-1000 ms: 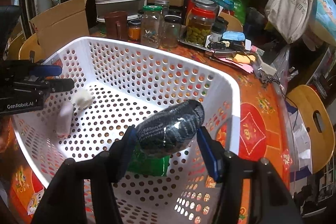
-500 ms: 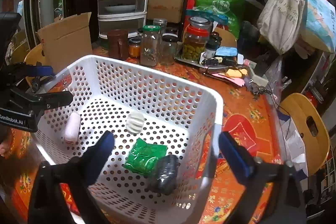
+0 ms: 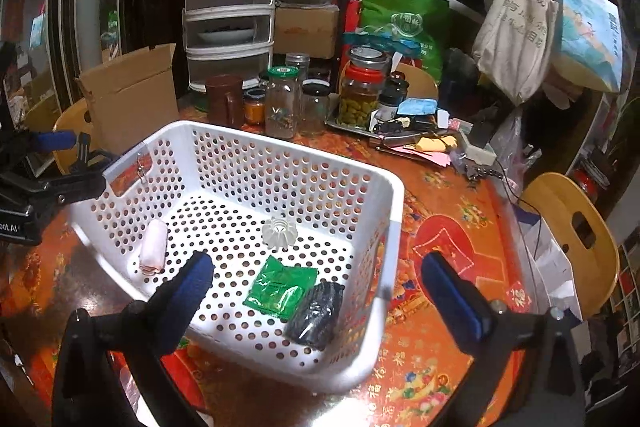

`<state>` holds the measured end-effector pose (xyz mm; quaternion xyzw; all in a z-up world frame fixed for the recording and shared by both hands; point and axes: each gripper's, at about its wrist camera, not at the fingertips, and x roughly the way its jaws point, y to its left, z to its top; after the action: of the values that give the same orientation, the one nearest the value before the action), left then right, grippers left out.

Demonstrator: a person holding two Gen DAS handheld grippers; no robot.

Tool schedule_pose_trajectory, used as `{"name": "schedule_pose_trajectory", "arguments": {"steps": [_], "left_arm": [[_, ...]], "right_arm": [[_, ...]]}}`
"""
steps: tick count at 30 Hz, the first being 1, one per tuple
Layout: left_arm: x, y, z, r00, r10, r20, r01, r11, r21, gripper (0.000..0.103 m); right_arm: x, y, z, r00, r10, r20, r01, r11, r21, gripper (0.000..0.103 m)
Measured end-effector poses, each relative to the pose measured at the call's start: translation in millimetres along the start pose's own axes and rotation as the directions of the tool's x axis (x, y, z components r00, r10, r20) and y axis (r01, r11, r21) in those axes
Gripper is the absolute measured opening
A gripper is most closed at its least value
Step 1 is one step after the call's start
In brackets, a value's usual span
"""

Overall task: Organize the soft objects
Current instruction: 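Grasp the cartoon snack packet with the left tool while the right tool moves toward the white cloth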

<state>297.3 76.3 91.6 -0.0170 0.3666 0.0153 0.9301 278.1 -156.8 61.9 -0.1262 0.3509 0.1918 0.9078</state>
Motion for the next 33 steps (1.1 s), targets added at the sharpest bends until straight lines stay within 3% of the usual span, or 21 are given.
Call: {"name": "schedule_pose_trajectory", "arguments": {"steps": [7,17,22,33], "left_arm": [[-31,9,-50,1.0,-0.012,0.004,0.012,1.0,0.009,0.103],[-49,-4,-149,0.997,-0.072,-0.013,0.073,0.997,0.011,0.103],[-45,-23,-192,0.994,-0.104,-0.034,0.105,0.994,0.021,0.103],[-15,-52,-220,0.991,-0.109,-0.073,0.113,0.992,0.052,0.102]], "right_arm": [[-27,-4,-27,0.997,0.056,0.044,-0.058,0.998,0.038,0.103],[-44,4,-101,0.997,0.072,0.021,-0.074,0.993,0.091,0.103],[-49,24,-135,0.99,0.139,0.011,-0.139,0.985,0.104,0.103],[-45,35,-171,0.986,0.167,-0.017,-0.163,0.977,0.138,0.103]]}}
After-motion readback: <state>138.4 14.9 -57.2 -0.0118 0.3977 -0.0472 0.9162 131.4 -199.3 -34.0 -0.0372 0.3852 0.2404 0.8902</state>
